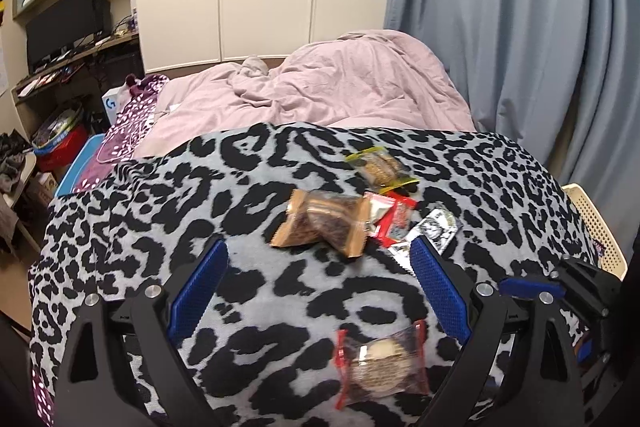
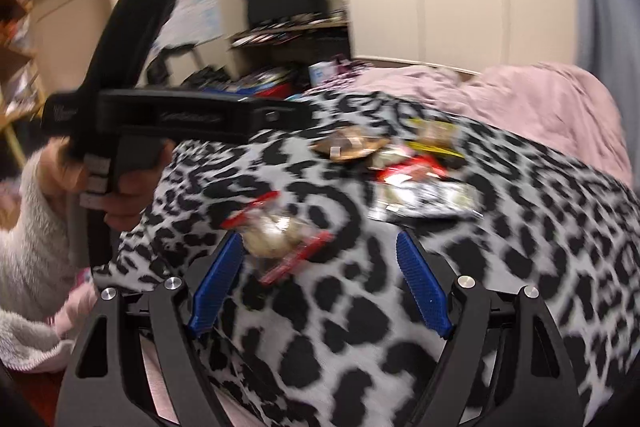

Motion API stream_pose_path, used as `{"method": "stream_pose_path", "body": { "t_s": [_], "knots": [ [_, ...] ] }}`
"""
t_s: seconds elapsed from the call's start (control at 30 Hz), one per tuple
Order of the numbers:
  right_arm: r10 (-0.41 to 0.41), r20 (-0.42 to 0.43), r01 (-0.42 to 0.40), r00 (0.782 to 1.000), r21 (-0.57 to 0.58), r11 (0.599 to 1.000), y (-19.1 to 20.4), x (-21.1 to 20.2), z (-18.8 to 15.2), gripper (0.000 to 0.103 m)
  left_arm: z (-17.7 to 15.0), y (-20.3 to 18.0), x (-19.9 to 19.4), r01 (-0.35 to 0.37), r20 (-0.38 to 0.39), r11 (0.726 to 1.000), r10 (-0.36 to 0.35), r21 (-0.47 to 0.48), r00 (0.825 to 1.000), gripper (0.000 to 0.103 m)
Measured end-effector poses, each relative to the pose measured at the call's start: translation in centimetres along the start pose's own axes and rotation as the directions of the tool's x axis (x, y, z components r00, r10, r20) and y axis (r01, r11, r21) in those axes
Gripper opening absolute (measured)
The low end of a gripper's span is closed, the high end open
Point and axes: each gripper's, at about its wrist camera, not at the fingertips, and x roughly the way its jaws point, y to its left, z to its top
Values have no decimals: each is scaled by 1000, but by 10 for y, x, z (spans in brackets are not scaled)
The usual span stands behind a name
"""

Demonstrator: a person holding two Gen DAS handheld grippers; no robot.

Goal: Organize snacks
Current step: 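Grasp the red-edged clear cake packet with the right tool while the left tool grasps the brown pastry packet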

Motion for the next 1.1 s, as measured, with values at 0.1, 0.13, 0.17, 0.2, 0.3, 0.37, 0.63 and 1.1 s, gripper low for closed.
{"method": "stream_pose_path", "body": {
  "t_s": [0.1,0.13,0.17,0.2,0.3,0.37,0.63,1.1],
  "knots": [
    [44,-45,-47,998,-71,996,10,20,8,81,-3,13,-1,-9,1,1000,9,-21,1000,92],
    [56,-68,-62,996,-96,993,14,29,11,81,-4,16,-2,-11,1,1000,11,-26,1000,92],
    [64,-81,-73,995,-111,991,16,35,13,81,-6,21,-2,-13,1,999,13,-35,1000,92],
    [73,-97,-85,993,-130,988,19,41,14,81,-7,24,-2,-14,1,999,14,-41,1000,92],
    [78,-145,-105,986,-191,976,27,56,19,81,-10,34,-3,-19,0,998,19,-55,1000,92],
    [94,-187,-137,978,-228,964,32,66,19,81,-12,40,-2,-24,-3,998,23,-62,1000,92],
    [87,-266,-160,960,-266,951,35,85,12,66,-16,56,3,-32,-12,996,31,-86,999,92],
    [95,-139,-114,986,-141,983,10,43,12,42,-6,32,21,6,-33,1000,-6,-29,999,92]
  ]
}}
